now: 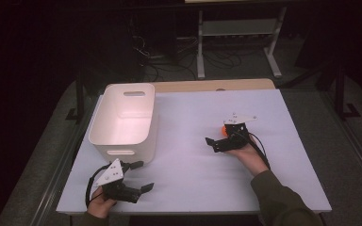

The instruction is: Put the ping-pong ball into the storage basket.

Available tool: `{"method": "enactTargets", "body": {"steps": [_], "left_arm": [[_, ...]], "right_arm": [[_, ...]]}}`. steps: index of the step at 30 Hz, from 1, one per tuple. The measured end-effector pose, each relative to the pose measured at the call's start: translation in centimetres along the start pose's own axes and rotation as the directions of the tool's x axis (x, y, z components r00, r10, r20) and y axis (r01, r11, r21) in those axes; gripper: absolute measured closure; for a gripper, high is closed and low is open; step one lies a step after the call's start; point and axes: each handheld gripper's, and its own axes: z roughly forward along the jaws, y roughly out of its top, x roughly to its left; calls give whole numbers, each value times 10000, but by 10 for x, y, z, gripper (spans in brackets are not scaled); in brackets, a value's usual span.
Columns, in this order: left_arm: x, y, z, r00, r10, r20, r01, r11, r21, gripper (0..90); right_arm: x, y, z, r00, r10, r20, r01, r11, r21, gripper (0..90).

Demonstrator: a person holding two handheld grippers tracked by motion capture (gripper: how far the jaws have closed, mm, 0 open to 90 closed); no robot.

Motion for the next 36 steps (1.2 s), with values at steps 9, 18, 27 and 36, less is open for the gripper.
{"method": "enactTargets", "body": {"steps": [9,18,27,36], "left_arm": [[1,0,0,10000,-5,2,5,10000,-6,141],[1,0,-1,10000,-2,12,2,10000,0,141],[1,0,-1,10000,-27,20,27,10000,-4,141],[1,0,-1,10000,-32,23,32,10000,6,141]], "right_arm": [[-7,6,0,9999,73,152,-72,9999,-97,0],[-11,13,4,9997,66,227,-62,9998,-167,0],[-16,17,5,9994,88,332,-81,9997,-225,0],[-20,23,7,9991,44,425,-35,9997,-231,0]]}}
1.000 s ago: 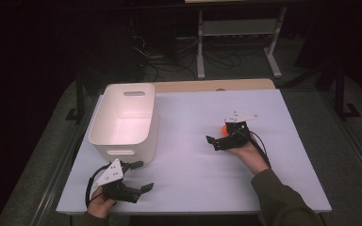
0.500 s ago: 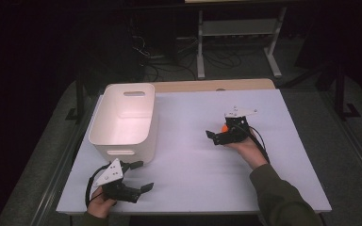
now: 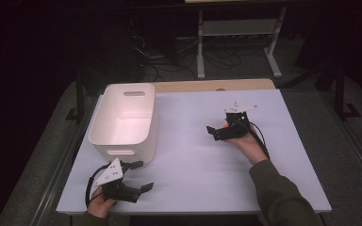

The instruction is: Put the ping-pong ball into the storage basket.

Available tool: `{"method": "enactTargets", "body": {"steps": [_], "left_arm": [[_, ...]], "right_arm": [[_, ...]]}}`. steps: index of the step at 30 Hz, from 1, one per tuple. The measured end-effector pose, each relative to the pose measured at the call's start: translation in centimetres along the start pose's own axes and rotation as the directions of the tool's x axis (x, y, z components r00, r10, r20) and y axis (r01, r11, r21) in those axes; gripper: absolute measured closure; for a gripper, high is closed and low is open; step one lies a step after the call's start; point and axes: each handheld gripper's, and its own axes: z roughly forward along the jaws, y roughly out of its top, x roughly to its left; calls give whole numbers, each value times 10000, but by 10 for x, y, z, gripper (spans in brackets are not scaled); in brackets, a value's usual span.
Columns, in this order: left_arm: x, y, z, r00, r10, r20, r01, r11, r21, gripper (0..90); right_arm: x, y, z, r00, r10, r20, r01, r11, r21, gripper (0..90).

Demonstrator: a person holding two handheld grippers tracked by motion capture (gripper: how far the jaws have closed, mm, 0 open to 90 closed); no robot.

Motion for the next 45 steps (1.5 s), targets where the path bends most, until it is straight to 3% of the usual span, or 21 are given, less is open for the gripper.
{"method": "enactTargets", "body": {"steps": [28,45], "left_arm": [[-1,0,0,10000,80,-2,-80,10000,-22,141],[0,0,-1,10000,50,-7,-50,10000,-63,141]], "right_arm": [[-11,-7,4,9969,8,790,-53,9983,574,0],[-20,-15,9,9927,444,1124,-559,9932,1017,0]]}}
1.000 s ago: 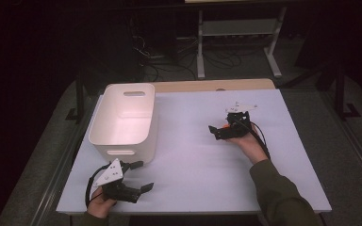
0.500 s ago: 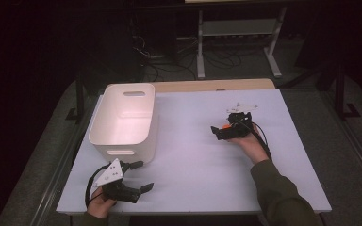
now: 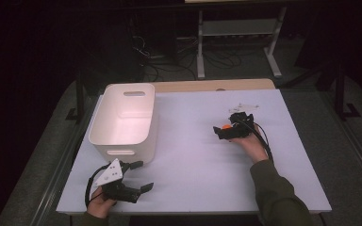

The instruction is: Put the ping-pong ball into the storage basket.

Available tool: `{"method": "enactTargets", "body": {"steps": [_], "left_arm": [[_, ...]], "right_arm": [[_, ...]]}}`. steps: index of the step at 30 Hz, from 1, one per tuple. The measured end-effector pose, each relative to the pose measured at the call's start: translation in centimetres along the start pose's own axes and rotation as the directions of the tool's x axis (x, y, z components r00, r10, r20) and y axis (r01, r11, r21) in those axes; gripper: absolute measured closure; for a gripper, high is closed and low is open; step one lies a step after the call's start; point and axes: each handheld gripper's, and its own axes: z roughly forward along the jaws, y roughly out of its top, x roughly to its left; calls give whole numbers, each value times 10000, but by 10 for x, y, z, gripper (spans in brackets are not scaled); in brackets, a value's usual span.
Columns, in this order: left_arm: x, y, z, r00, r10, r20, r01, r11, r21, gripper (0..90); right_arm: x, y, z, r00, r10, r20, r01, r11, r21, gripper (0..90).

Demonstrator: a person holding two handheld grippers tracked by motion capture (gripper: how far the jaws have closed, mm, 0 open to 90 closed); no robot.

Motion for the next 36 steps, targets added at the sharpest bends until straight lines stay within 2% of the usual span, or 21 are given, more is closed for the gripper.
{"method": "enactTargets", "body": {"steps": [19,36], "left_arm": [[0,0,0,10000,-20,5,20,10000,12,141],[0,0,0,10000,-15,11,15,10000,20,141]], "right_arm": [[-5,-10,11,9998,162,154,-170,9984,533,13],[-7,-16,12,9994,206,262,-226,9968,766,141]]}}
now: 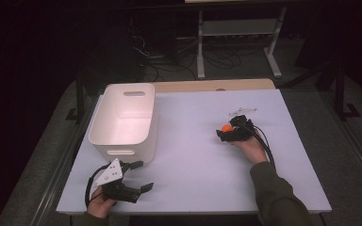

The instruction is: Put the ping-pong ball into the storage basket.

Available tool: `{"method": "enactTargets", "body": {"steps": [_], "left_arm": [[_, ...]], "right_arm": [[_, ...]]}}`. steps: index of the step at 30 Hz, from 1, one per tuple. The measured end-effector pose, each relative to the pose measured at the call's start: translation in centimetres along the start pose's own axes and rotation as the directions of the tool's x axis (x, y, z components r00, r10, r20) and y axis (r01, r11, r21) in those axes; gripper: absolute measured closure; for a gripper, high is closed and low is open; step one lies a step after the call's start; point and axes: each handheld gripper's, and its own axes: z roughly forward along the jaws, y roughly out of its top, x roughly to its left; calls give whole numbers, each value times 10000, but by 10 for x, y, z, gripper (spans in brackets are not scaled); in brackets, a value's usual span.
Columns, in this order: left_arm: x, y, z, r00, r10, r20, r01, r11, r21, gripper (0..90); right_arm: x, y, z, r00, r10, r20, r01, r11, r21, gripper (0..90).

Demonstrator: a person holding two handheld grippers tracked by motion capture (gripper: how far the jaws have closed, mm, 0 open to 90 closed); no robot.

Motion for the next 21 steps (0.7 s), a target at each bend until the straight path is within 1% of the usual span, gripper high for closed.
{"method": "enactTargets", "body": {"steps": [5,10,11,12,13,14,19,21], "left_arm": [[0,0,0,10000,-23,5,23,10000,-9,141],[0,0,0,10000,-27,9,27,10000,-11,141],[0,0,0,10000,-27,9,27,10000,-12,141],[0,0,0,10000,-30,7,30,10000,-19,141],[0,0,0,10000,-23,5,23,10000,-16,141],[0,0,0,10000,-24,4,24,10000,-16,141],[0,0,0,10000,-20,3,20,10000,-22,141],[0,0,0,10000,-22,7,22,10000,-18,141]], "right_arm": [[0,-1,0,10000,-70,1,70,9999,85,177],[1,-1,0,9999,-121,-10,122,9998,126,235],[1,-2,0,9999,-133,-67,134,9998,159,264],[1,-2,0,9999,-133,-67,134,9998,159,264],[1,-2,0,9999,-122,-121,124,9998,176,290],[1,-2,0,9999,-122,-121,124,9998,176,290],[2,-2,0,9995,-223,-225,227,9995,202,354],[2,-2,0,9995,-223,-234,227,9995,211,363]]}}
